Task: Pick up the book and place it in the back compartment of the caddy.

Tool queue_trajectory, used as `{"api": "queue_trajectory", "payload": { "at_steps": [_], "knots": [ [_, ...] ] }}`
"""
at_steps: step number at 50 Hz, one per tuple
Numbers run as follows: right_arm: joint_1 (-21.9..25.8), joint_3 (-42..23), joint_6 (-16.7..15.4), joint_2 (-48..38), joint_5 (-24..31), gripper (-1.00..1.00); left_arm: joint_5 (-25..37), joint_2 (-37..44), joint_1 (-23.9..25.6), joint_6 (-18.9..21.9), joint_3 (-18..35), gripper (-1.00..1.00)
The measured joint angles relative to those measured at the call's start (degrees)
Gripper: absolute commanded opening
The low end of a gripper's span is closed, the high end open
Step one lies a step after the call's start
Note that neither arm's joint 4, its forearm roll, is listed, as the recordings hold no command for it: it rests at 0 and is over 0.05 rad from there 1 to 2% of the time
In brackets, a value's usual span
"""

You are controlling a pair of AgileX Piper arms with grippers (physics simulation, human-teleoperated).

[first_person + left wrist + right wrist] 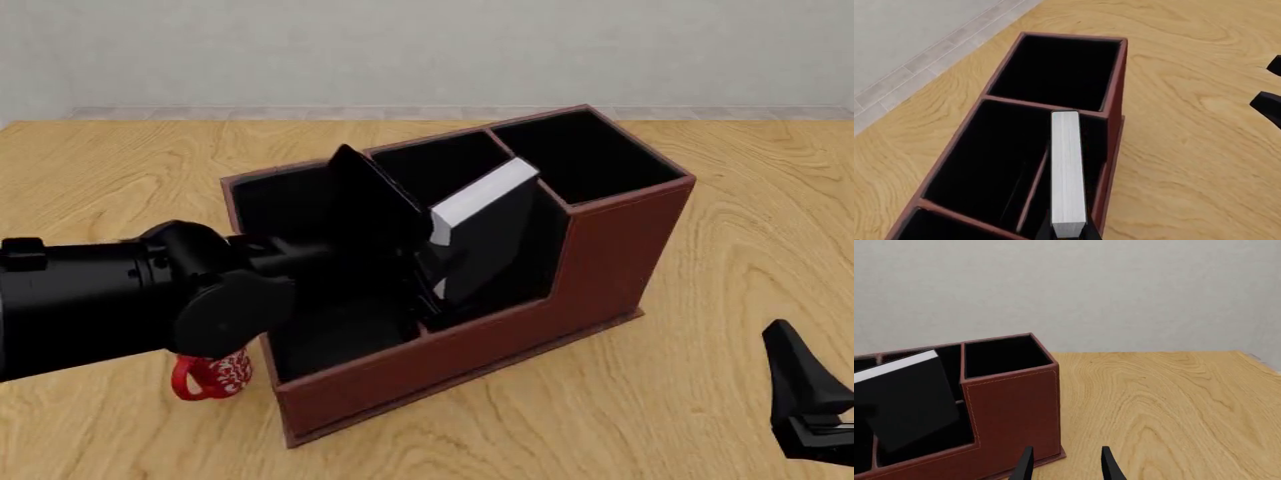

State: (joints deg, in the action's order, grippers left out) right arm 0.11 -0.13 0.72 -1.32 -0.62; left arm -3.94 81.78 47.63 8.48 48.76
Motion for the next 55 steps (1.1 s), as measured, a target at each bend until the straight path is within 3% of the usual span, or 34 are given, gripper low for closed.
{"api": "queue_trajectory", "payload": {
  "at_steps": [36, 37, 55],
  "knots": [
    [0.00, 0.00, -0.01, 0.00, 0.00, 1.00, -3.65, 3.24, -1.40, -0.42, -1.43, -1.00],
    [0.00, 0.00, -0.01, 0.00, 0.00, 1.00, -3.65, 3.24, -1.39, -0.41, -1.43, 1.00],
    [0.00, 0.00, -0.01, 0.00, 0.00, 1.00, -4.62, 3.49, -1.29, 0.56, -1.80, 1.00]
  ]
}}
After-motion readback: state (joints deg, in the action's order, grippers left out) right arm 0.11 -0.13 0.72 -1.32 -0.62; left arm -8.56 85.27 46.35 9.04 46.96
